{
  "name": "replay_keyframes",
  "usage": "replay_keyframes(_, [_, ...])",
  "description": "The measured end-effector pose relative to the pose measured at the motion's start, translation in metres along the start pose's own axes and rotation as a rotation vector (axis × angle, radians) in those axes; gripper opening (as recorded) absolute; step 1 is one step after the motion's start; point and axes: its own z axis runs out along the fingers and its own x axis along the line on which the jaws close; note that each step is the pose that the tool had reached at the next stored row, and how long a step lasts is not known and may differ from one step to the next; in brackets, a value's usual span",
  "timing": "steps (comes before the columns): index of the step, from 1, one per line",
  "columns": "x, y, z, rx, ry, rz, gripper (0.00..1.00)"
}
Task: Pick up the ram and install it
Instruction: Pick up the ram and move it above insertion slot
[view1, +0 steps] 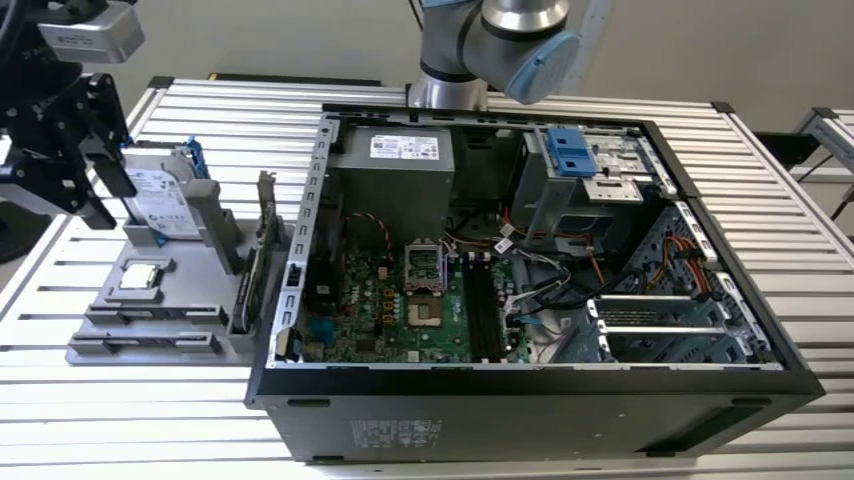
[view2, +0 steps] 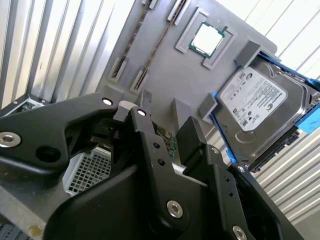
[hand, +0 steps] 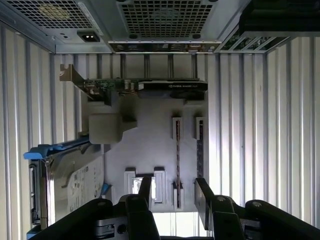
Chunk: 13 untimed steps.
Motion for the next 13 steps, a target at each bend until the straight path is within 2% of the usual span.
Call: replay_keyframes(13, [0.0001, -0.0003, 0.0068, -0.0001, 0.0001, 0.000, 1.00])
